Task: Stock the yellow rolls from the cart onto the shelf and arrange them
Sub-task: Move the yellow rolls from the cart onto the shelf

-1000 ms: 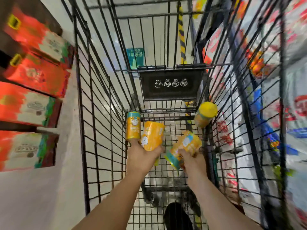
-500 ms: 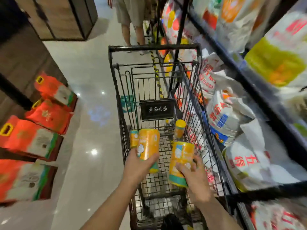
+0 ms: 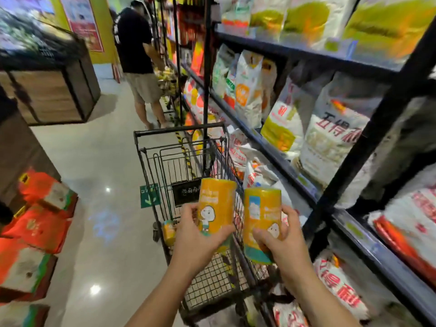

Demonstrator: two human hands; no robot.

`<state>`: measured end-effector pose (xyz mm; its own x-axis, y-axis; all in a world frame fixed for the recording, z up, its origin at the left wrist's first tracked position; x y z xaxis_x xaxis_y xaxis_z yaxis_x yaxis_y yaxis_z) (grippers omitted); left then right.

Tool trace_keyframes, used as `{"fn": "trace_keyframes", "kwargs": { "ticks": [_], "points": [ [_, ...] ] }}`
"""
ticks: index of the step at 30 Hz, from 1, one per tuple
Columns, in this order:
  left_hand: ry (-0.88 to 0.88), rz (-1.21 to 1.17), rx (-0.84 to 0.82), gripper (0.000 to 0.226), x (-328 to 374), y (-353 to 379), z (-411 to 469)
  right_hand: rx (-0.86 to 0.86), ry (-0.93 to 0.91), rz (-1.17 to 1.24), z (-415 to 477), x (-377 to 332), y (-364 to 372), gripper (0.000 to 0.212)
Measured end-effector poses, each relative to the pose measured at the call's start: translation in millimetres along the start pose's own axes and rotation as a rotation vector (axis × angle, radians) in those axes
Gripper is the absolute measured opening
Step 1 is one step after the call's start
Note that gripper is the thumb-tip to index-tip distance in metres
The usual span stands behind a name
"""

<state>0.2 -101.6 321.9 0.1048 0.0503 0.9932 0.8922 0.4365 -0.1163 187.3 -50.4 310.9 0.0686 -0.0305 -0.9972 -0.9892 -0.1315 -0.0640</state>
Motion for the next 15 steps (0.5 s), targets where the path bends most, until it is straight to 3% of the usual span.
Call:
{"fn": "trace_keyframes", "kwargs": {
  "ticks": [10, 15],
  "points": [
    [0.215, -0.189, -0.281, 0.073, 109, 92, -63, 0.257, -0.277, -0.118, -93, -105, -112, 0.075],
    [0.347, -0.298, -0.420, 0.077, 160, 158, -113, 0.447, -0.391, -0.178, -161, -142, -186, 0.071]
  ]
}}
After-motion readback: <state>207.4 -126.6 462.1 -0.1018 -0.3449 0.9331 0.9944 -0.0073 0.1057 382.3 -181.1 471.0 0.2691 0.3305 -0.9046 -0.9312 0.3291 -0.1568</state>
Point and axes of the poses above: each hand's wrist, its own z-axis towards the middle knuckle, its own y-axis out of the palm, x = y × z, the point moved 3 cm from there along z, towards the middle knuckle, and after that the axes turned 5 degrees about -z, right-handed, at the moved point
